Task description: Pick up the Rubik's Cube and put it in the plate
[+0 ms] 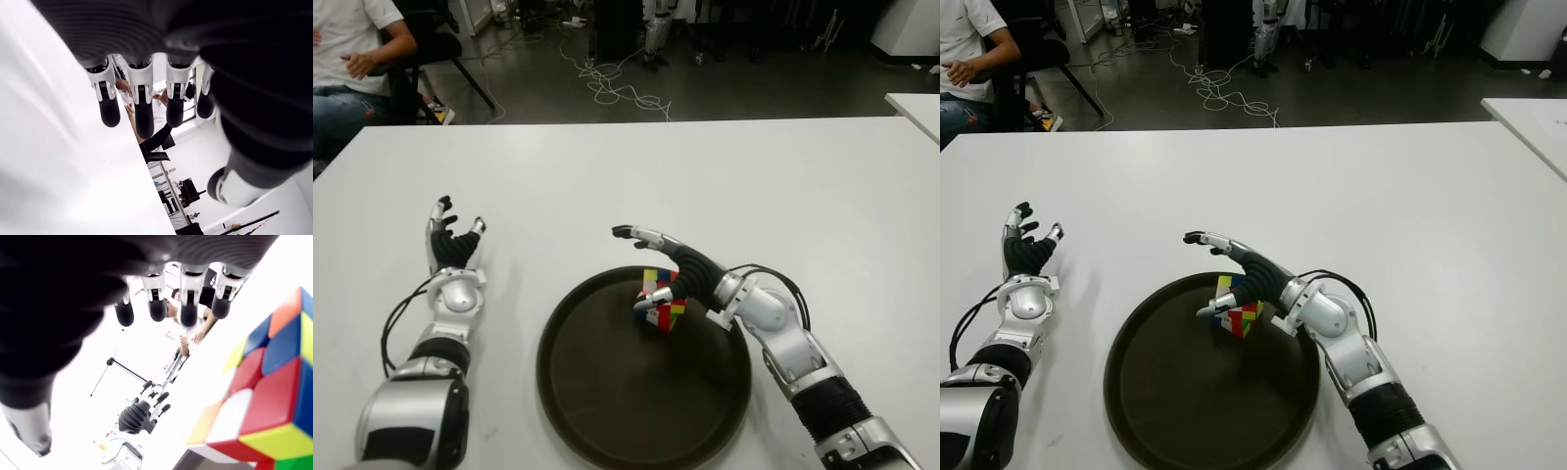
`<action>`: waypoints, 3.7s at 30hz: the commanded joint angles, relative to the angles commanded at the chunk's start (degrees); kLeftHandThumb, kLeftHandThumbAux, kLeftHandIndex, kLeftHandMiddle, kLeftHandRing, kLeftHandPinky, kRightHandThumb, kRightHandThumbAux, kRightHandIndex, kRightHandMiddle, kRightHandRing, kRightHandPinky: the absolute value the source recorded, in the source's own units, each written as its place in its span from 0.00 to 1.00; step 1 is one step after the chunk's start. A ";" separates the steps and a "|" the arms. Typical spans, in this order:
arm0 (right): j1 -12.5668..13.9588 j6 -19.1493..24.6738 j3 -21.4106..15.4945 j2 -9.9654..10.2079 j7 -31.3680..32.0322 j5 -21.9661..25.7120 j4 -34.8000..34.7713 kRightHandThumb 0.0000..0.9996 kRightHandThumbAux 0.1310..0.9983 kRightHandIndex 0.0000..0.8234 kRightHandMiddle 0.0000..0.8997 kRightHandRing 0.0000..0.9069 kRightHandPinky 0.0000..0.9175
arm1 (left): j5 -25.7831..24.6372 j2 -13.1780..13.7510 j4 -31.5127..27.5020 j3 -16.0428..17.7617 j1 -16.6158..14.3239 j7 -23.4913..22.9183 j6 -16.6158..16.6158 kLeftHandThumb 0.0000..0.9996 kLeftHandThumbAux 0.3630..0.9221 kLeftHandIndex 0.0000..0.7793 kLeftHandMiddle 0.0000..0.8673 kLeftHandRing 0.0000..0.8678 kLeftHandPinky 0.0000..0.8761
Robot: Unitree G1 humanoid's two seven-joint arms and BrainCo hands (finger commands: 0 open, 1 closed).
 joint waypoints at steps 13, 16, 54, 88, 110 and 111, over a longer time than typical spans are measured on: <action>-0.21 -0.98 0.16 -0.38 -0.95 -1.58 0.24 0.00 0.59 0.05 0.08 0.05 0.05 | -0.05 0.08 -0.06 -0.01 0.06 -0.45 -0.35 0.10 0.62 0.13 0.16 0.17 0.17; -0.27 -0.90 0.20 -0.42 -0.87 -1.67 0.25 0.00 0.58 0.05 0.08 0.05 0.05 | -0.06 0.08 -0.06 -0.01 0.05 -0.49 -0.34 0.10 0.62 0.13 0.16 0.17 0.16; -7.39 -7.31 -6.45 -3.57 -5.96 -0.70 9.10 0.00 0.63 0.12 0.13 0.14 0.12 | 0.62 0.10 -0.02 -0.47 -0.02 0.27 -0.12 0.09 0.63 0.13 0.17 0.17 0.16; -23.13 -20.12 -21.65 -8.48 -35.82 -0.97 50.55 0.00 0.72 0.07 0.09 0.07 0.06 | -0.37 0.54 0.49 0.43 -0.39 -0.67 0.65 0.09 0.66 0.12 0.17 0.17 0.17; -19.92 -15.75 -20.23 -6.79 -47.94 -4.18 55.68 0.00 0.61 0.09 0.05 0.03 0.01 | -0.90 1.20 1.01 1.12 -0.41 -2.42 0.13 0.09 0.63 0.14 0.16 0.16 0.15; -19.94 -15.65 -20.19 -6.79 -47.91 -4.21 55.72 0.00 0.61 0.09 0.05 0.03 0.02 | -0.91 1.22 1.03 1.14 -0.43 -2.45 0.22 0.09 0.63 0.13 0.16 0.16 0.15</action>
